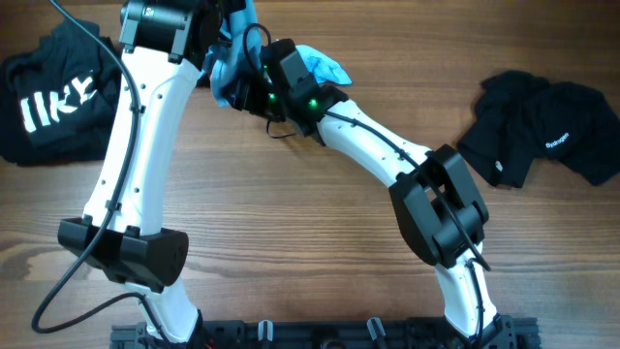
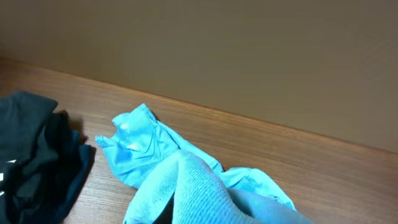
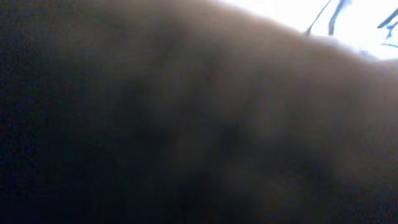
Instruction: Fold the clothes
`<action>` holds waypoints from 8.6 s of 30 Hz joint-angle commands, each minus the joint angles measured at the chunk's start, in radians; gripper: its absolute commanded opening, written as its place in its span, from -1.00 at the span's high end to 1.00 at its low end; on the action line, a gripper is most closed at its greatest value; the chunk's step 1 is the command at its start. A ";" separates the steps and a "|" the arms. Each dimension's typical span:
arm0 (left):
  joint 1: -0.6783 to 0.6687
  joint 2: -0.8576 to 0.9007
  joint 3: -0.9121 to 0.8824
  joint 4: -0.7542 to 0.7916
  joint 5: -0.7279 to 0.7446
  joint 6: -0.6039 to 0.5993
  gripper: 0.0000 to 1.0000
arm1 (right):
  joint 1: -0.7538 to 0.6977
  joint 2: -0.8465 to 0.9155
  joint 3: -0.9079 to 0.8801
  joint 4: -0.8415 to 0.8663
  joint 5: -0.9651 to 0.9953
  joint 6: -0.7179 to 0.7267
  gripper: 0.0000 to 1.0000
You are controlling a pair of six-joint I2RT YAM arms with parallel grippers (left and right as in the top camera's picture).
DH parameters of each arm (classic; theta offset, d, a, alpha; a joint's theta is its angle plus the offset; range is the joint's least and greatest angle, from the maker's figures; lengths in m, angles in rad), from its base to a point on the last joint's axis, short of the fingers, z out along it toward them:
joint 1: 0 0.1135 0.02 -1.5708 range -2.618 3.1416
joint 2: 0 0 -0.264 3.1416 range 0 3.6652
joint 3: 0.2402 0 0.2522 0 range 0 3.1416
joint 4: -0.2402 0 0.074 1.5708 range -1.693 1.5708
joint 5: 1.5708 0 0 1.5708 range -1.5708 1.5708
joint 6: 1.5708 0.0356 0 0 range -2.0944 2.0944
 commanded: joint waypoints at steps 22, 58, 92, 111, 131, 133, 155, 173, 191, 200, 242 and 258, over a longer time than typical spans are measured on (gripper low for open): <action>0.009 -0.012 0.014 -0.034 0.008 -0.016 0.92 | -0.140 -0.227 -0.007 -0.176 0.000 -0.456 0.91; -0.319 -0.385 0.014 -0.276 -0.255 0.141 0.92 | -0.451 -0.893 0.171 -0.772 0.192 -0.809 0.91; -0.319 -0.513 0.014 -0.298 -0.023 0.036 0.92 | -0.451 -0.948 0.398 -1.164 0.014 -0.810 0.91; -0.135 -0.052 0.014 0.689 -0.078 0.141 0.92 | -0.451 -0.620 0.398 -1.118 -0.039 -0.871 0.91; -0.133 0.039 0.014 -0.286 0.103 -0.099 0.92 | -0.451 -0.499 0.345 -1.083 -0.080 -0.869 0.86; -0.132 0.051 0.014 -0.345 0.102 -0.106 0.92 | -0.451 -0.475 0.324 -1.082 -0.117 -0.870 0.78; -0.058 0.064 0.014 -0.339 0.103 -0.122 0.92 | -0.336 -0.327 -0.396 -0.337 -0.399 -0.482 -0.08; -0.057 0.064 0.014 -0.328 0.152 -0.121 0.92 | -0.108 -0.307 -0.555 0.079 -0.023 0.090 -0.99; -0.057 0.064 0.014 -0.328 0.170 -0.121 0.92 | -0.079 -0.198 -0.555 0.294 0.142 0.083 -0.27; -0.055 0.064 0.014 -0.371 0.161 -0.093 0.92 | -0.123 -0.205 -0.555 0.266 0.031 -0.078 0.91; -0.122 0.033 -0.439 -0.734 0.139 -0.290 0.33 | -0.426 -0.835 -0.547 -0.989 0.206 -0.573 0.92; -0.273 -0.147 -0.805 -0.676 0.254 -0.414 0.03 | -0.426 -0.834 -0.547 -0.994 0.251 -0.575 0.91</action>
